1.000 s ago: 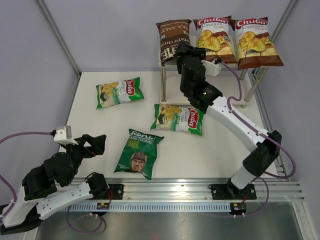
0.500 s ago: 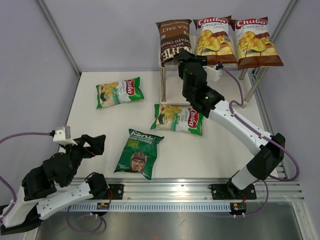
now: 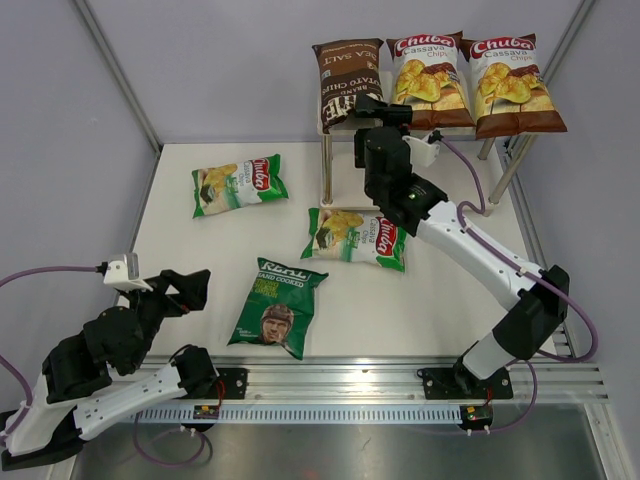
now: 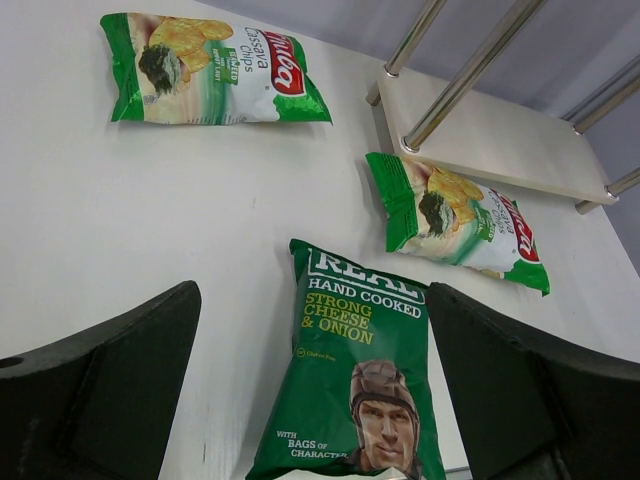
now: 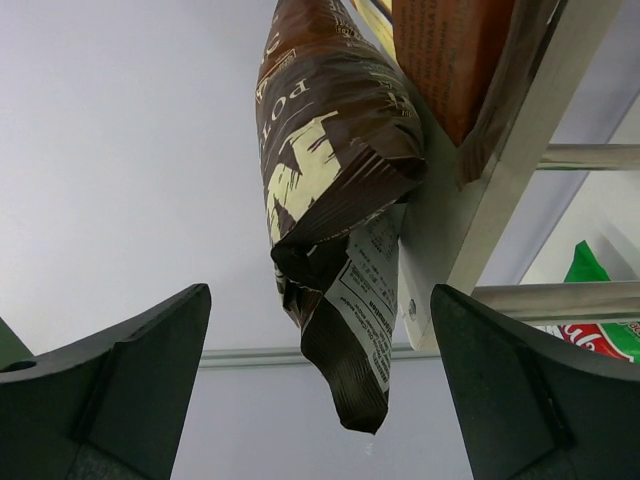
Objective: Place and organize the chips bags onto the shelf
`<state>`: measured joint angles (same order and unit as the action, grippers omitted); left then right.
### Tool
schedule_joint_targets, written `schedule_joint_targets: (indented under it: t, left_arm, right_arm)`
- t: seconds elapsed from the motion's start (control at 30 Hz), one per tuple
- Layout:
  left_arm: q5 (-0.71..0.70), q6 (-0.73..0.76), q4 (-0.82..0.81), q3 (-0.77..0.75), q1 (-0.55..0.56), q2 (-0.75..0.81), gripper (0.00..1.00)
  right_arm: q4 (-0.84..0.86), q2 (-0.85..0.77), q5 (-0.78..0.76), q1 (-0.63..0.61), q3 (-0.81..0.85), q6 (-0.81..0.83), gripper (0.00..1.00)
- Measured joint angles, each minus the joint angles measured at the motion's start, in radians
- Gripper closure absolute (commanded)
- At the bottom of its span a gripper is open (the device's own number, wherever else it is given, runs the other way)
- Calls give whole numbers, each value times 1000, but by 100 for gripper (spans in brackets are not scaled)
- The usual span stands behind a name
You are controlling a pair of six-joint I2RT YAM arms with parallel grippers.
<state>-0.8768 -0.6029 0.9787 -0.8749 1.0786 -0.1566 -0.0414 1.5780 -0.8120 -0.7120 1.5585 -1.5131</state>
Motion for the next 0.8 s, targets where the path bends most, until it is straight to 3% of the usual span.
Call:
schedule_joint_targets:
  t: [0.27,0.43,0.57,0.67,0.8]
  left_arm:
    - [-8,0,0,0,-7,-2,1]
    - [-20,0,0,0,-21,-39,1]
    - [-5,20,-15,1,-78,-109,1]
    - [82,76,-76,12,-216,-148,1]
    - [299,151,-170,37,-471,-198,1]
  right_arm:
    - [-9,-135,72,1,-116,33,0]
    - [3,-379,146,2,-327,138,0]
    - [-27,-639,202,3,-533,330,0]
    - [-95,-789,236,2,-610,483,0]
    - [-228,-930,265,3,-632,682,1]
